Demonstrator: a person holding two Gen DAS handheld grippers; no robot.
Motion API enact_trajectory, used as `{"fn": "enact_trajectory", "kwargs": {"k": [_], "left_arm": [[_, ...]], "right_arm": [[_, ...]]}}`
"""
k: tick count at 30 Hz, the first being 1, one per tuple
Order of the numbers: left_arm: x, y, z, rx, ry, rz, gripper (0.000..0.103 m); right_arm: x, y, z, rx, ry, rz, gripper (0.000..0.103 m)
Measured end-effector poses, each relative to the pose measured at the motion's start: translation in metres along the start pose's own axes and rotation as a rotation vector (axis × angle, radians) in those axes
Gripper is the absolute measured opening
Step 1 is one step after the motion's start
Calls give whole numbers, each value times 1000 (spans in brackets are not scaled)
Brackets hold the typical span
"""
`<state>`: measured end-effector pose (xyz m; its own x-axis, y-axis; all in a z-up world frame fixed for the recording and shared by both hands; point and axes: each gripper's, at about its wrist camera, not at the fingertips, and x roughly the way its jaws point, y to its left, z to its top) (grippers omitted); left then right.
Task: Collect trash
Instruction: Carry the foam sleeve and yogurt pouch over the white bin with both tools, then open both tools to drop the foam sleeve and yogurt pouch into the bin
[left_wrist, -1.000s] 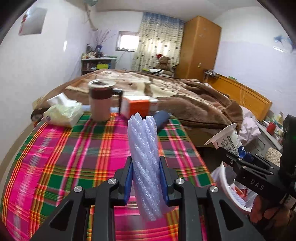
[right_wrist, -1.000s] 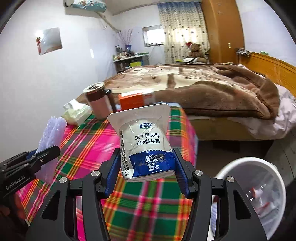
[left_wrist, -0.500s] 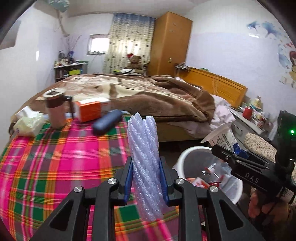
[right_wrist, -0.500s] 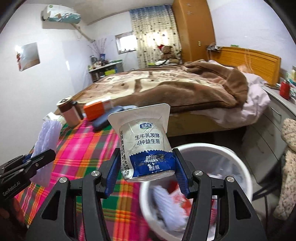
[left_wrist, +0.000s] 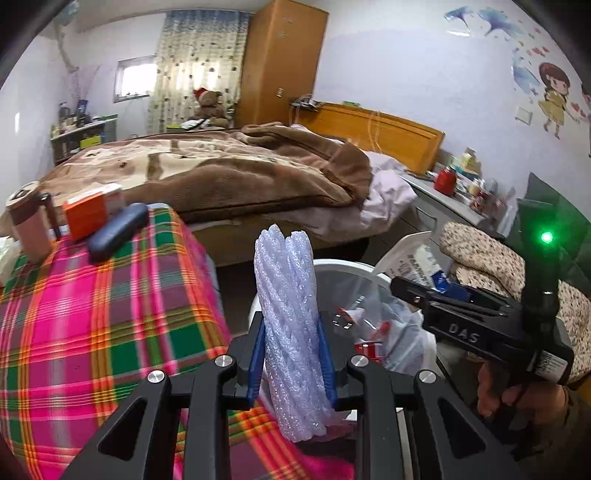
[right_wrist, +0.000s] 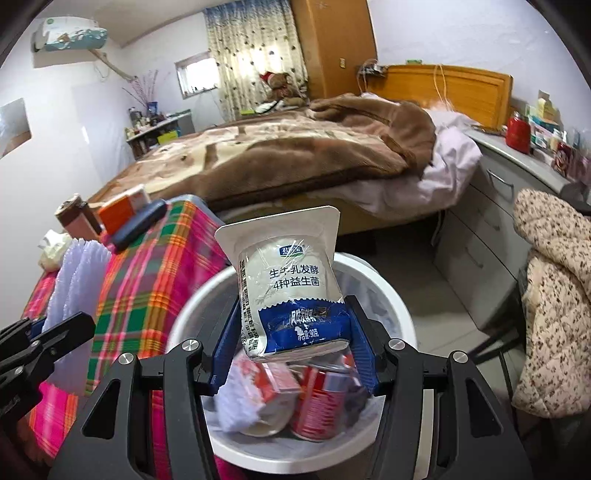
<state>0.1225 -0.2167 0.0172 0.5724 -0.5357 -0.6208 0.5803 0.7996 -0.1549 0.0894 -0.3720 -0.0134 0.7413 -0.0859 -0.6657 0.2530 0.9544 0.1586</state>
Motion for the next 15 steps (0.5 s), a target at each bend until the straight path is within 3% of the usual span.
{"fn": "enact_trajectory", "kwargs": {"k": [15], "left_arm": [[51, -22, -7, 5, 84, -35, 27]], "right_arm": [[21, -31, -13, 8, 97, -38, 56]]}}
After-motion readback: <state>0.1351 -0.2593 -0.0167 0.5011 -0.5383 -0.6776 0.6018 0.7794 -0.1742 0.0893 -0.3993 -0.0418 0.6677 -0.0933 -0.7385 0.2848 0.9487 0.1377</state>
